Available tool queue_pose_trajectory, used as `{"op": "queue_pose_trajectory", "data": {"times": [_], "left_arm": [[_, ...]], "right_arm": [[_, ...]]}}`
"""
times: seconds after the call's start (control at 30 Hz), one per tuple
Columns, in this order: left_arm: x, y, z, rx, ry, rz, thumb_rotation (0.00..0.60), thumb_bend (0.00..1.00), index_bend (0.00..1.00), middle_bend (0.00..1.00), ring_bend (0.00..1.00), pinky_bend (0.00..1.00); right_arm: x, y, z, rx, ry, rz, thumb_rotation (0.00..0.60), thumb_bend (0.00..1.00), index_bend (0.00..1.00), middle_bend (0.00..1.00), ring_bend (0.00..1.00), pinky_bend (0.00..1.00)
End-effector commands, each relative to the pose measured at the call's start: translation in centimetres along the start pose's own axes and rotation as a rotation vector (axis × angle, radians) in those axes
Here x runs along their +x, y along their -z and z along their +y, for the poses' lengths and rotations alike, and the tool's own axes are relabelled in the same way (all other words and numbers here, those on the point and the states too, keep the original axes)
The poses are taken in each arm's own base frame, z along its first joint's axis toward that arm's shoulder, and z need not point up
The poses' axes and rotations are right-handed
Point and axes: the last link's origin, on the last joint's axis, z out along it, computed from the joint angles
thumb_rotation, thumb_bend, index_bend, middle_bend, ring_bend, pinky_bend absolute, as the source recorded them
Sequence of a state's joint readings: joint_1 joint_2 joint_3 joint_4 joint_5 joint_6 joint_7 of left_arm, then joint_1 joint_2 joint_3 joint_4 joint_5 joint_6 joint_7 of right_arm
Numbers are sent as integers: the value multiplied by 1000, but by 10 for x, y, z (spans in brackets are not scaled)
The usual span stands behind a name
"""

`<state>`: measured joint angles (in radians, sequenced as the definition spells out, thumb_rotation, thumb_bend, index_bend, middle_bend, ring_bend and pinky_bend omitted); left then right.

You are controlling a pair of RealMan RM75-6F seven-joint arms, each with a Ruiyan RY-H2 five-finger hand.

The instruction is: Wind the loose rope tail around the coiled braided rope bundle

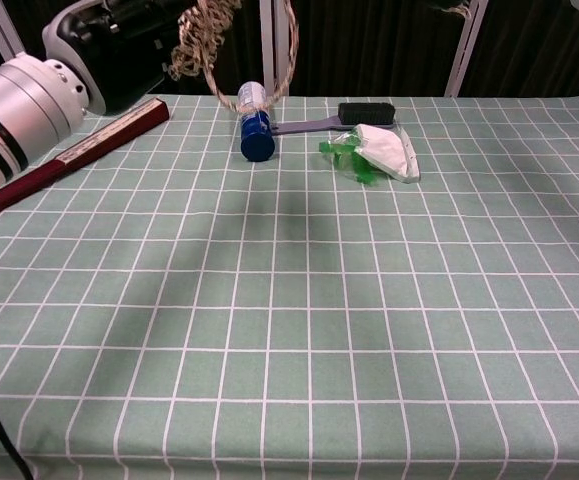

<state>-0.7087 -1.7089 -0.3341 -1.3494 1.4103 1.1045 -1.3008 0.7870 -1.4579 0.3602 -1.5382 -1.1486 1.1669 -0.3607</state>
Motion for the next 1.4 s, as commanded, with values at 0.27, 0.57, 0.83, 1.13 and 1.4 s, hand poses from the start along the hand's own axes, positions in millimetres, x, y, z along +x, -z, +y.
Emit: {"op": "queue_pose_trajectory", "data": {"times": [0.27,0.57,0.83,1.13,1.4], "left_arm": [[27,-3,27,-94,125,82,600,468,722,709,609,701],[41,-4,40,-122,119,169,600,469,722,710,609,703],[61,1,34,-133,-115,346,600,467,723,711,610,705],[80,3,28,-90,-286,514,600,472,725,716,615,705],[84,1,23,-80,-499,582,600,473,726,717,619,706]], "right_arm": [[-5,33,20,13,27,2,600,477,1000,119,0,0],[0,65,33,18,6,41,600,477,1000,121,0,0],[6,102,42,44,-6,71,600,477,1000,125,0,0],[18,133,23,147,-76,98,600,477,1000,125,0,0],[33,147,-13,281,-116,123,600,477,1000,126,0,0]]}}
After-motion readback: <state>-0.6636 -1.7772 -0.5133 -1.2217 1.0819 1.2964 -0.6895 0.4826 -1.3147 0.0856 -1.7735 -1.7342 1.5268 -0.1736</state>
